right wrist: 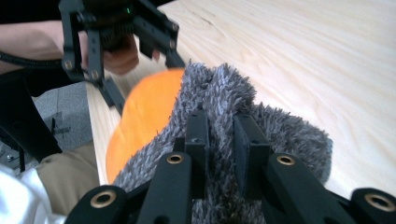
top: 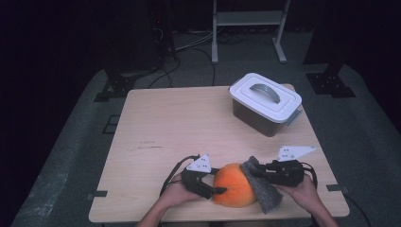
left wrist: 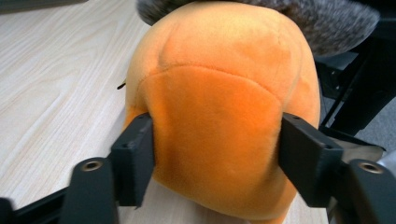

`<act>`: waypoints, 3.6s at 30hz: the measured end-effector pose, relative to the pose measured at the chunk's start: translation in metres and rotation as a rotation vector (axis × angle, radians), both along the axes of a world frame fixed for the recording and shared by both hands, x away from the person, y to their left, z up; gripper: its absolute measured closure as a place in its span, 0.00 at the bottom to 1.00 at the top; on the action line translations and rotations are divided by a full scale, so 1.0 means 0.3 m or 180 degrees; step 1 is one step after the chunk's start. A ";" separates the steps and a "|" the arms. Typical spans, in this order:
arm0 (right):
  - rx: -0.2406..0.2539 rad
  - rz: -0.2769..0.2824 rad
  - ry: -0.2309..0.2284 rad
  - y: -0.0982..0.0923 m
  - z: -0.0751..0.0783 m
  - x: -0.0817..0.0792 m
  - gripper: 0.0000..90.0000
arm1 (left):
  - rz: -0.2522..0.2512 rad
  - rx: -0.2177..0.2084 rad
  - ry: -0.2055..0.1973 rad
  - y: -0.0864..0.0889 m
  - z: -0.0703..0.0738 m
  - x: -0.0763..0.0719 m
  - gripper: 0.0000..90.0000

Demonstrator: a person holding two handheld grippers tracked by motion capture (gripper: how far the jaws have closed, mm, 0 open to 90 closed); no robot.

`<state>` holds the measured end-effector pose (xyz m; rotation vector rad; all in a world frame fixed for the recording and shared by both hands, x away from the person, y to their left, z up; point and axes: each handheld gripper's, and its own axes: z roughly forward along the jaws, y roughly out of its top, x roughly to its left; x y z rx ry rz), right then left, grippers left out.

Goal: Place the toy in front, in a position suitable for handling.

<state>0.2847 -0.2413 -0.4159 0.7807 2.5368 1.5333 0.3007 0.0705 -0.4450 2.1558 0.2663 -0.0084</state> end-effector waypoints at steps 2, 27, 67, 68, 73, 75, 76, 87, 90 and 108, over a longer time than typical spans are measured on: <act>0.0006 -0.0049 0.0029 -0.021 -0.014 -0.013 0.85 | 0.0046 -0.0099 0.0083 -0.010 -0.002 0.000 0.26; 0.0270 -0.0089 -0.0052 0.093 -0.026 0.111 0.85 | 0.0441 -0.0090 0.0115 0.120 -0.006 0.072 0.46; 0.0252 0.0109 -0.0073 0.071 -0.006 0.078 0.86 | 0.0129 0.0161 -0.0810 0.041 0.038 -0.022 0.45; 0.0236 0.0127 -0.0119 0.082 0.003 0.076 0.86 | 0.0119 0.0180 -0.0839 0.038 0.040 -0.025 0.45; 0.0241 0.0159 -0.0140 0.101 0.009 0.082 0.86 | 0.0127 0.0202 -0.0831 0.047 0.040 -0.025 0.46; 0.0223 0.0130 -0.0088 0.086 -0.002 0.088 0.86 | 0.0134 0.0171 -0.0794 0.048 0.040 -0.022 0.46; 0.0227 0.0098 -0.0035 0.071 -0.012 0.094 0.86 | 0.0131 0.0165 -0.0789 0.047 0.041 -0.021 0.46; 0.0320 0.0133 -0.0226 0.129 0.053 0.075 0.86 | 0.0199 0.0125 -0.0574 0.025 0.071 -0.014 0.48; 0.0153 0.0153 -0.0256 0.144 0.046 0.069 0.86 | 0.0218 0.0103 -0.0481 0.043 0.064 -0.001 0.49; 0.0053 0.0177 -0.0224 0.160 0.043 0.067 0.86 | 0.0352 0.0093 -0.0310 0.029 0.069 0.010 0.43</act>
